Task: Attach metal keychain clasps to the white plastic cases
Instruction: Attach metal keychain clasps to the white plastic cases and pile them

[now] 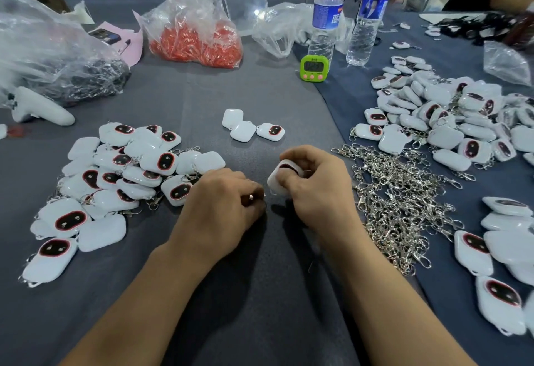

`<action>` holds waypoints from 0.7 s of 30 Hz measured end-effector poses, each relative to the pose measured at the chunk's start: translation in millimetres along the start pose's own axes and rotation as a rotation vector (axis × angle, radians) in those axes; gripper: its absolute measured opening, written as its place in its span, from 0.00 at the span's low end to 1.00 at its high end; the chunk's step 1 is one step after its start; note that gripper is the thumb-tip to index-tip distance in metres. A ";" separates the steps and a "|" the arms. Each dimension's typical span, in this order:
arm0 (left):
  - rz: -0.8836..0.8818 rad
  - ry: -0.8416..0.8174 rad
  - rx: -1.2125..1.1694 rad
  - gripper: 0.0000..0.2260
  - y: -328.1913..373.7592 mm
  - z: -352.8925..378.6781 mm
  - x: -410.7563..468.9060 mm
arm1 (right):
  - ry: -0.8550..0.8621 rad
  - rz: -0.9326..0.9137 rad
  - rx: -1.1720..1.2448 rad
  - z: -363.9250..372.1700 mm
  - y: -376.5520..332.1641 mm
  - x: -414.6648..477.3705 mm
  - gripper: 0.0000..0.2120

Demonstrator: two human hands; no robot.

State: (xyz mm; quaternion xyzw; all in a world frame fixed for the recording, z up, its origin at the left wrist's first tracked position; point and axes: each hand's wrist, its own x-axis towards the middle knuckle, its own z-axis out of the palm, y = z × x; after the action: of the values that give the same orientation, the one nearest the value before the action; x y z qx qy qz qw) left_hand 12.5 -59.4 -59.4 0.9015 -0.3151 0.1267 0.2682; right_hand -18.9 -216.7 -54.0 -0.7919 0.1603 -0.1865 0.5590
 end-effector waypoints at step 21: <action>-0.026 0.026 0.005 0.02 0.3 0.1 -2.6 | -0.200 -0.100 -0.214 -11.2 -3.7 2.3 0.08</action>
State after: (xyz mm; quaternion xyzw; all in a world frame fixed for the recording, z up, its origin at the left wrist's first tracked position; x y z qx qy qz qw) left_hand 10.3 -58.3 -60.4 0.9045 -0.2995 0.1356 0.2717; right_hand -22.0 -225.9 -46.8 -0.8685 0.0832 -0.1160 0.4747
